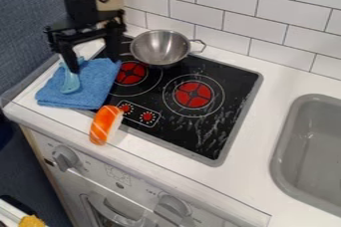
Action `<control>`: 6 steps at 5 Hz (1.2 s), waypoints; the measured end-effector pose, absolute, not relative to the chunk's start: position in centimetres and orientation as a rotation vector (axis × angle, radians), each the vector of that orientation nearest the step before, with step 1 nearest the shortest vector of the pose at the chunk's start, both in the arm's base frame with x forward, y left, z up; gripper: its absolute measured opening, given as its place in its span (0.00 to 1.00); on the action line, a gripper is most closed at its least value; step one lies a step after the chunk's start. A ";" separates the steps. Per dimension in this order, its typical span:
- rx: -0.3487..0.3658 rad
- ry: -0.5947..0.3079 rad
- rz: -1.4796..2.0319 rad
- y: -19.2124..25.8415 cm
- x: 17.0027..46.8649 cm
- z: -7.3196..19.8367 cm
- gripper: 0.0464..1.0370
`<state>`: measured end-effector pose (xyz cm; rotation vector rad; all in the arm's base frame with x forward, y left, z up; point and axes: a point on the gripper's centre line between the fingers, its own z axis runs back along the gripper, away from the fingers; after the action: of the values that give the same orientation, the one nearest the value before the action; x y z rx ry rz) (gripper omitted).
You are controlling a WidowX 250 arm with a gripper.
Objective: Moved the blue brush on the right side
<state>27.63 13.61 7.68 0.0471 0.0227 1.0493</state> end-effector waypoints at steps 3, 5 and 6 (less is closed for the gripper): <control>0.033 0.040 1.054 19.5 28.3 4.8 0.96; 0.007 0.009 0.929 19.5 29.1 3.8 0.96; 0.049 0.054 0.892 20.1 28.8 3.1 0.96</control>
<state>28.83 20.09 3.15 0.0486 0.0539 0.8922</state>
